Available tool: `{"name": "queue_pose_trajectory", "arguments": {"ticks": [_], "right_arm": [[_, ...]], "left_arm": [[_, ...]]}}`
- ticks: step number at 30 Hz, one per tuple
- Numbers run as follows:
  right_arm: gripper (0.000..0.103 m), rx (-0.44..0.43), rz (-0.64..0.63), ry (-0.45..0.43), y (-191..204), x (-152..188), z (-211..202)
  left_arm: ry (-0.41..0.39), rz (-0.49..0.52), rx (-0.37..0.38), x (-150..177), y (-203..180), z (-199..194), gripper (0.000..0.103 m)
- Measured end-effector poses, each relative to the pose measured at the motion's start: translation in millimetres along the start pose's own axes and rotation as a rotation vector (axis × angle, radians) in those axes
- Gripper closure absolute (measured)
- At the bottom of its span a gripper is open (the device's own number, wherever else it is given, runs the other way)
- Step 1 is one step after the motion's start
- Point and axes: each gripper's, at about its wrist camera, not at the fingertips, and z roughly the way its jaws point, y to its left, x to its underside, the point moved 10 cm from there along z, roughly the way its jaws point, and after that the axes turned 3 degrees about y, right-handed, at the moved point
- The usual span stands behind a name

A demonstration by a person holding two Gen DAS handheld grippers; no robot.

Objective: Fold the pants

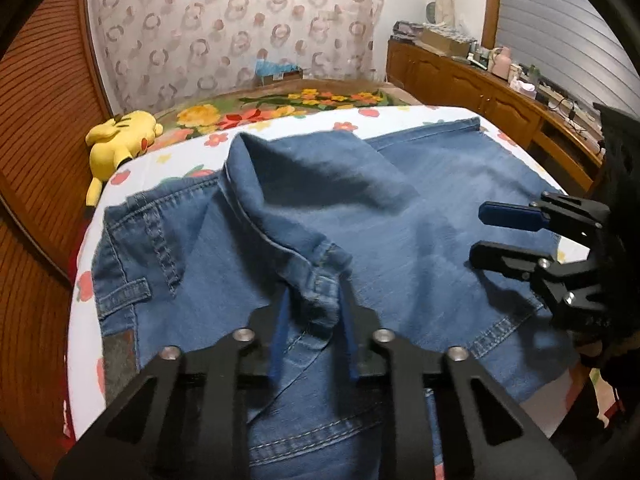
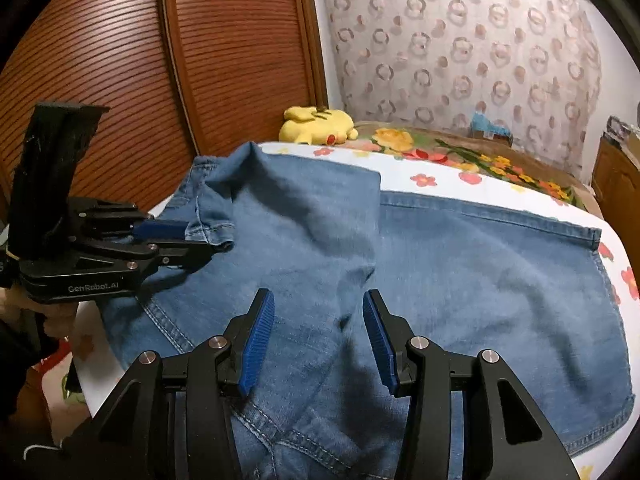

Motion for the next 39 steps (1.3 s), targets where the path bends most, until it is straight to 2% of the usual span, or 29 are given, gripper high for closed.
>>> {"name": "queue_pose_trajectory", "arguments": {"ticks": [4, 10, 16, 17, 23, 27, 30, 32, 34, 36, 37, 39], "right_arm": [[0.055, -0.002, 0.000, 0.018, -1.5, -2.2, 5.2], [0.055, 0.014, -0.017, 0.009, 4.7, -3.8, 7.1], [0.055, 0.025, -0.031, 0.015, 9.5, 2.6, 8.3], [0.055, 0.027, -0.032, 0.016, 9.8, 3.5, 8.6], [0.055, 0.031, -0.032, 0.013, 11.6, 7.2, 8.8], [0.055, 0.033, -0.028, 0.013, 11.7, 8.3, 9.3], [0.055, 0.035, -0.031, 0.011, 11.9, 8.9, 7.6], [0.055, 0.036, -0.033, 0.011, 12.3, 9.6, 6.8], [0.055, 0.036, -0.034, 0.011, 11.8, 9.1, 7.0], [0.055, 0.035, -0.033, 0.011, 11.7, 9.7, 7.0], [0.055, 0.034, -0.032, 0.010, 11.7, 9.7, 6.8], [0.055, 0.034, -0.028, 0.008, 11.9, 9.6, 6.9]], "left_arm": [[-0.040, -0.019, -0.037, -10.4, 23.3, -18.9, 0.087], [-0.072, -0.091, -0.157, -26.9, 99.2, -36.8, 0.086], [-0.081, -0.159, -0.194, -21.1, 137.1, -47.7, 0.057], [-0.087, -0.163, -0.196, -20.5, 138.3, -49.5, 0.054], [-0.131, -0.178, -0.179, -9.3, 126.3, -57.0, 0.054], [-0.171, -0.181, -0.103, -4.9, 102.4, -64.0, 0.054], [-0.171, -0.148, -0.073, -6.3, 87.3, -59.4, 0.054], [-0.151, -0.115, -0.092, -9.7, 83.5, -48.0, 0.054], [-0.128, -0.102, -0.101, -13.0, 84.9, -36.6, 0.058], [-0.085, -0.113, -0.078, -13.9, 88.4, -23.5, 0.086], [-0.070, -0.118, -0.059, -13.9, 89.1, -19.5, 0.090], [-0.066, -0.112, -0.075, -15.5, 91.7, -20.3, 0.098]]}}
